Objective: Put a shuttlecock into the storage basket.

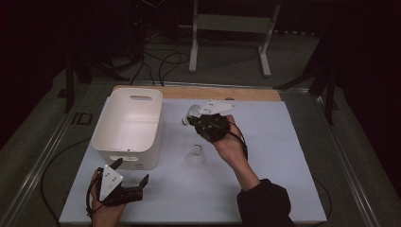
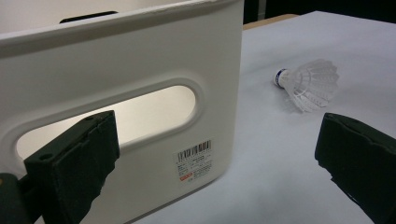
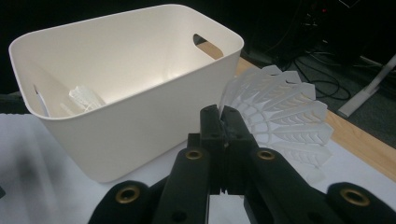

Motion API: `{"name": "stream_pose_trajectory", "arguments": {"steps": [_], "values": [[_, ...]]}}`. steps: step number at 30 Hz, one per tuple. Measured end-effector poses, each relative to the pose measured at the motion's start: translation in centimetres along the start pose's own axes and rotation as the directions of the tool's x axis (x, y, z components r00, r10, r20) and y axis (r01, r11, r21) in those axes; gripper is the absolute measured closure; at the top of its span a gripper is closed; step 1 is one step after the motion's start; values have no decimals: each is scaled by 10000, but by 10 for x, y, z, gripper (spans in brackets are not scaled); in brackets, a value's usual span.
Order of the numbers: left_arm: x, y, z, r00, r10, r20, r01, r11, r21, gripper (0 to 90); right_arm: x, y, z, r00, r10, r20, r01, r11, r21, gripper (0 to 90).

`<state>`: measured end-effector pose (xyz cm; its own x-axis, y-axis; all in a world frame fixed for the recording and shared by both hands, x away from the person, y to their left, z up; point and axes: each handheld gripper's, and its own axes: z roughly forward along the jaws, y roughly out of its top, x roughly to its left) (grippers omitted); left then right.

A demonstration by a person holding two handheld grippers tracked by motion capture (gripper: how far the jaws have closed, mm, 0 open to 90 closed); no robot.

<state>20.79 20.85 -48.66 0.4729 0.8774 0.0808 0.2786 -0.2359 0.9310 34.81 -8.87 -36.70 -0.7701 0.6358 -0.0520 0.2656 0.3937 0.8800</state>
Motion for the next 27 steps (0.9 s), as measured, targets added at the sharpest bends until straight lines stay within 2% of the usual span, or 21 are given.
{"name": "stream_pose_trajectory", "arguments": {"steps": [16, 27], "values": [[0, 0, 0, 10000, 3, 1, -3, 10000, 1, 5, 3, 6, 3, 10000, -43, 16, 44, 10000, -64, 893], [0, 0, 0, 10000, -4, -15, 4, 10000, -14, 5, 4, 10, 5, 9999, 114, -108, -117, 9997, -208, 893]]}}
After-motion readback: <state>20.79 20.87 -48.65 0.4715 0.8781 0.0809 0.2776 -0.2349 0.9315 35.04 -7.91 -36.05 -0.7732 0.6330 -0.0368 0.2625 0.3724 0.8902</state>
